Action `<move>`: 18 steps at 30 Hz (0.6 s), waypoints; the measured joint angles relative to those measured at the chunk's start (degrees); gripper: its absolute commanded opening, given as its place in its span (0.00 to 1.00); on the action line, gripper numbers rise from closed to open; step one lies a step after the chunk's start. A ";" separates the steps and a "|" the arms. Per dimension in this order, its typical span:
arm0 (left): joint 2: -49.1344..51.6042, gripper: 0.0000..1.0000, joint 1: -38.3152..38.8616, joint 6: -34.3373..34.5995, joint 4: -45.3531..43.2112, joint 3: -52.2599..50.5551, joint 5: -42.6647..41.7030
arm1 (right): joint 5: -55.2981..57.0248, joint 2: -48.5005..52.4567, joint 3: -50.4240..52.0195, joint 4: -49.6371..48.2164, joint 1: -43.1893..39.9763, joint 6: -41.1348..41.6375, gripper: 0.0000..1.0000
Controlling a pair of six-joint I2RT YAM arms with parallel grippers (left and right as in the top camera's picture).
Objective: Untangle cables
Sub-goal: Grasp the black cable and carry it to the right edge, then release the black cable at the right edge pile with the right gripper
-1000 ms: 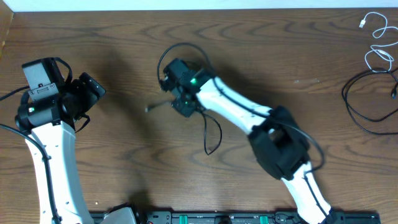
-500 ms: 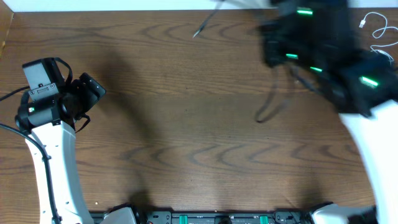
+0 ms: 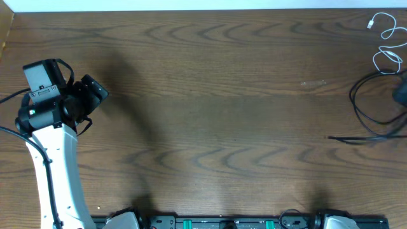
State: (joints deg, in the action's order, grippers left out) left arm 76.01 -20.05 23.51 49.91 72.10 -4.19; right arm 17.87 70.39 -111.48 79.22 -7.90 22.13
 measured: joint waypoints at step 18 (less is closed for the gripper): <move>0.00 0.99 0.00 0.00 0.02 0.00 0.00 | 10.64 11.98 17.46 -1.38 -26.36 16.02 0.01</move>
State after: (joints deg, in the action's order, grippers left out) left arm 76.01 -20.05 23.51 49.93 72.10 -4.19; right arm 28.51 82.37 -94.02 77.84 -34.26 38.15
